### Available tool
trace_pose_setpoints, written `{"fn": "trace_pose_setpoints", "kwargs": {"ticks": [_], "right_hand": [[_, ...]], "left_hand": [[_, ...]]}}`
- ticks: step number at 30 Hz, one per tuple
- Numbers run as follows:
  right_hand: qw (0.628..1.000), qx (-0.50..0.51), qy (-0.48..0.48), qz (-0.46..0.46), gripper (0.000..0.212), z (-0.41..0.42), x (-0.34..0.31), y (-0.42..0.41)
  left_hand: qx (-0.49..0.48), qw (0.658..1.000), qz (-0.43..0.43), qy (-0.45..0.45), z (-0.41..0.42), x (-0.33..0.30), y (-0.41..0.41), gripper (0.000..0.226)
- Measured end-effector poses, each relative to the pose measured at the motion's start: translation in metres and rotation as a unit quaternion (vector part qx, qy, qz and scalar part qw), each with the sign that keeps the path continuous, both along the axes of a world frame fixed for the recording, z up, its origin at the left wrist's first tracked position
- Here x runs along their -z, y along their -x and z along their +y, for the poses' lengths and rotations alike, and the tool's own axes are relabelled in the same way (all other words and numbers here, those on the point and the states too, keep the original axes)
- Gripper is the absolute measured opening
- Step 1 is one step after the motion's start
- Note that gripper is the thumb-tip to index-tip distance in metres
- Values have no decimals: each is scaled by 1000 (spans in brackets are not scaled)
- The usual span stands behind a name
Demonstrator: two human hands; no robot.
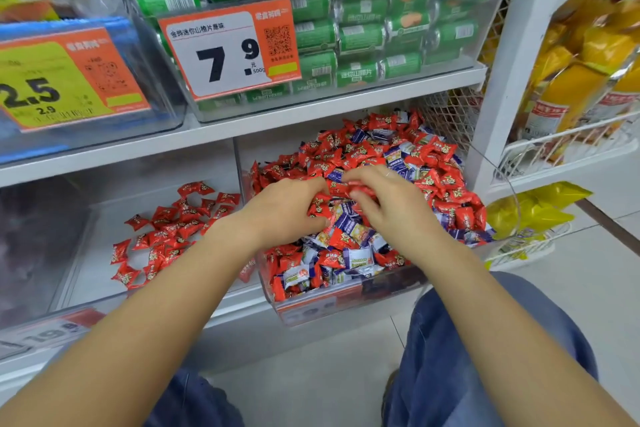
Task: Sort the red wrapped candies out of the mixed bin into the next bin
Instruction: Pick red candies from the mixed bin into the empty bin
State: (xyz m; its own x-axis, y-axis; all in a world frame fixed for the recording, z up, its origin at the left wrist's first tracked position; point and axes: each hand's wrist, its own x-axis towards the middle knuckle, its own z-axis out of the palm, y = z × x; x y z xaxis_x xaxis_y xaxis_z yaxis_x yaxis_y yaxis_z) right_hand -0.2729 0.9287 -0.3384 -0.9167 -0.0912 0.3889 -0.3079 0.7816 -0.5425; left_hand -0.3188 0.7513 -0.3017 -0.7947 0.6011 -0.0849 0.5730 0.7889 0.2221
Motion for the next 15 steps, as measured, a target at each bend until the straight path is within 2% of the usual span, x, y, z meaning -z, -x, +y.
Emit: {"fn": "trace_pose_setpoints", "kwargs": {"ticks": [3, 7, 10, 13, 15], "right_hand": [[987, 60, 146, 42, 30, 12, -6, 1], [966, 121, 225, 48, 32, 26, -6, 2], [969, 173, 175, 7, 27, 28, -7, 0], [976, 183, 119, -24, 17, 22, -11, -7], [980, 180, 46, -65, 32, 16, -13, -13]], "left_hand": [[-16, 999, -17, -48, -1, -3, -1, 46], [-64, 980, -30, -188, -2, -11, -3, 41], [-100, 959, -54, -259, -6, -15, 1, 33], [-100, 970, -27, -219, -15, -18, 5, 25], [-111, 977, 8, -184, -22, -21, 5, 24]]}}
